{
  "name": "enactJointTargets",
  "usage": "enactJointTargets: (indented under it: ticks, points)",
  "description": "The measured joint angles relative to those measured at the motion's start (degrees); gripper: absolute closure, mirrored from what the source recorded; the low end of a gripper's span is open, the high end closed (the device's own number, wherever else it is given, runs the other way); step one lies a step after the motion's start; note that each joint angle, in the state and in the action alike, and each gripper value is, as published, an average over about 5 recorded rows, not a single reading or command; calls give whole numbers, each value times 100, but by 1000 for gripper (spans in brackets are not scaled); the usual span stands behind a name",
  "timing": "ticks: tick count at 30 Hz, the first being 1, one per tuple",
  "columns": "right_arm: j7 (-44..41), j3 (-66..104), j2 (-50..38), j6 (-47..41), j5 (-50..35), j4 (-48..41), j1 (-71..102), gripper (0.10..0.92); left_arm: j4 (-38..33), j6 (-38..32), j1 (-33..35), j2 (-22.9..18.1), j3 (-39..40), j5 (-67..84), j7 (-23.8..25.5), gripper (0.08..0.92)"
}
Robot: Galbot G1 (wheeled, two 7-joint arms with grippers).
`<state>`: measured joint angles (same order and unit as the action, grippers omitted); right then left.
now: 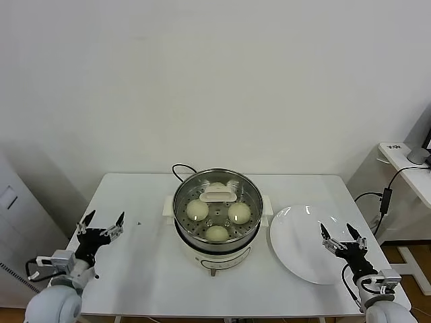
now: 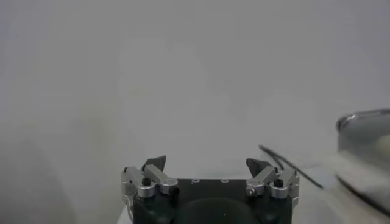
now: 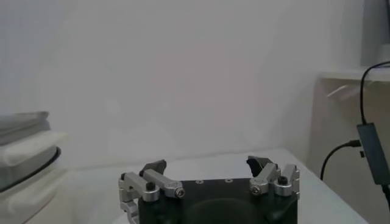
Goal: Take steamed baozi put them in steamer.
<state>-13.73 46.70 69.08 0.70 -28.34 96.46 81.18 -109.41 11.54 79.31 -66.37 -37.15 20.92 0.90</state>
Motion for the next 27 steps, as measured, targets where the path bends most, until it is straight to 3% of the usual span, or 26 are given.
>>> enactJointTargets:
  ticks: [27]
  points:
    - [65,-28,45,-231,512,11,44,203,378,64,170,-172,390,250,-154,177]
